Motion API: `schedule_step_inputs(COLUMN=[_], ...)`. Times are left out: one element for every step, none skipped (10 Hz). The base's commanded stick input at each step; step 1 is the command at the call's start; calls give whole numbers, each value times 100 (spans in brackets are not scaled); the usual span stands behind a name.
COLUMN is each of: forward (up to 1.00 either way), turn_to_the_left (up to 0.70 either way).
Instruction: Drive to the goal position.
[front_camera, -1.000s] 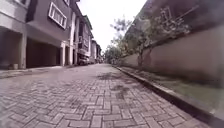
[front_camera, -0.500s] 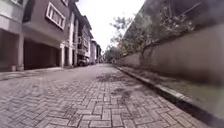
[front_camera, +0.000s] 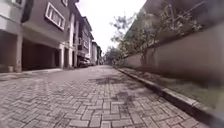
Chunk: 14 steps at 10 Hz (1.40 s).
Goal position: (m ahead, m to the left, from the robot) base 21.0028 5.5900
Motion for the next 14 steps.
schedule_step_inputs(forward=[50, 50, 50, 50, 50, 50, 50, 50, 50, 50, 50, 50, 50, 50], turn_to_the_left=[49, 50, 50, 50, 0, 0, 0, 0, 0, 0, 0, 0, 0, 0])
